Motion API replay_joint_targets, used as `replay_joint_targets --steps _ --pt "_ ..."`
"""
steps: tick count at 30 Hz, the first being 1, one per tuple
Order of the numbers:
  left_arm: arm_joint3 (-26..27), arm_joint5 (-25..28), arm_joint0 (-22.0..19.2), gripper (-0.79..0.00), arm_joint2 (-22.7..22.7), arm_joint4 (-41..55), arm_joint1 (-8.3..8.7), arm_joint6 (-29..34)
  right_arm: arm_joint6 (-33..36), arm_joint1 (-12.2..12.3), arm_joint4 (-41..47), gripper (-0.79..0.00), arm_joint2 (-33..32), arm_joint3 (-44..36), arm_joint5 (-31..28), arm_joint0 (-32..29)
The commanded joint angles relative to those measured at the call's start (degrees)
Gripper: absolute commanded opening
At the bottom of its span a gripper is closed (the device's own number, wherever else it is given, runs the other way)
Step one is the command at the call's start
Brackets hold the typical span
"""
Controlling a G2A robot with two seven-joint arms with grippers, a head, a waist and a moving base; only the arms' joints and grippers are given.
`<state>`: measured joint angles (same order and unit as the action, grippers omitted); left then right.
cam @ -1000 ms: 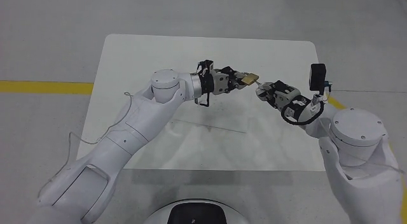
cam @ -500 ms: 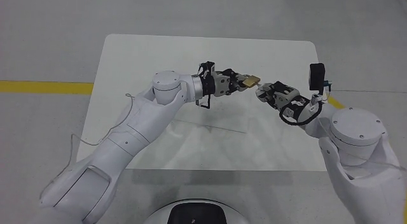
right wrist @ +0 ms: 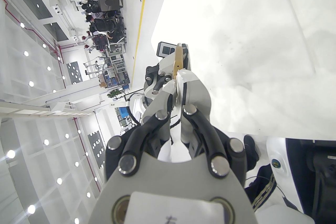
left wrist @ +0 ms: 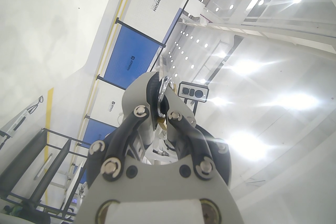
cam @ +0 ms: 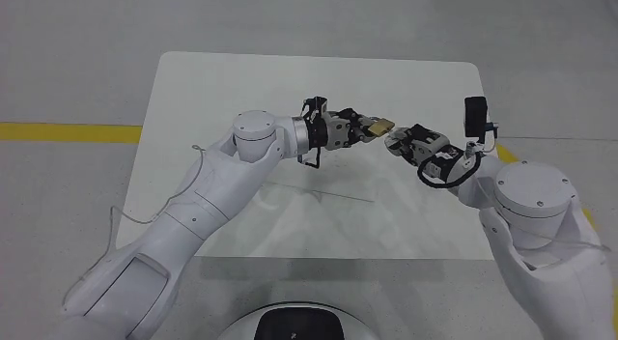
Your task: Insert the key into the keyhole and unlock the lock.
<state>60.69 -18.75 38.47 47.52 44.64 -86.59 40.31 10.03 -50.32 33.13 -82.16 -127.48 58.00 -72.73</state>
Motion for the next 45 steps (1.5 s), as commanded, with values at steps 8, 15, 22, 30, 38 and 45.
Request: replay_joint_targets --steps 8,15,22,30,38,45 --pt "0.2 -0.6 0.4 -0.785 0.5 -0.4 -0.16 0.1 -2.7 1.4 1.8 -0.665 2.0 -0.2 0.0 0.8" --pt "-0.3 -1.0 0.5 -0.785 1.3 0.4 -0.34 0.6 -4.5 2.6 4.1 -0.557 3.0 -0.2 0.0 1.5" --pt "-2.2 -0.8 0.1 -0.785 2.0 1.0 -0.62 -0.1 -6.1 3.6 8.1 -0.588 1.2 -1.5 0.0 1.2" --pt "-5.0 -1.7 -0.9 -0.785 3.7 5.1 -1.53 -5.8 -3.2 3.6 15.6 -0.785 -5.8 -2.3 -3.9 -0.8" --pt "-7.8 -4.5 -2.6 -0.785 3.6 10.6 -2.94 -4.3 11.7 3.2 13.6 -0.785 -6.1 6.8 -29.0 -3.5" --pt "-11.2 -7.9 -4.4 -0.785 4.2 14.3 -3.47 2.0 10.9 2.1 11.3 -0.785 -3.3 13.7 -42.6 -4.2"
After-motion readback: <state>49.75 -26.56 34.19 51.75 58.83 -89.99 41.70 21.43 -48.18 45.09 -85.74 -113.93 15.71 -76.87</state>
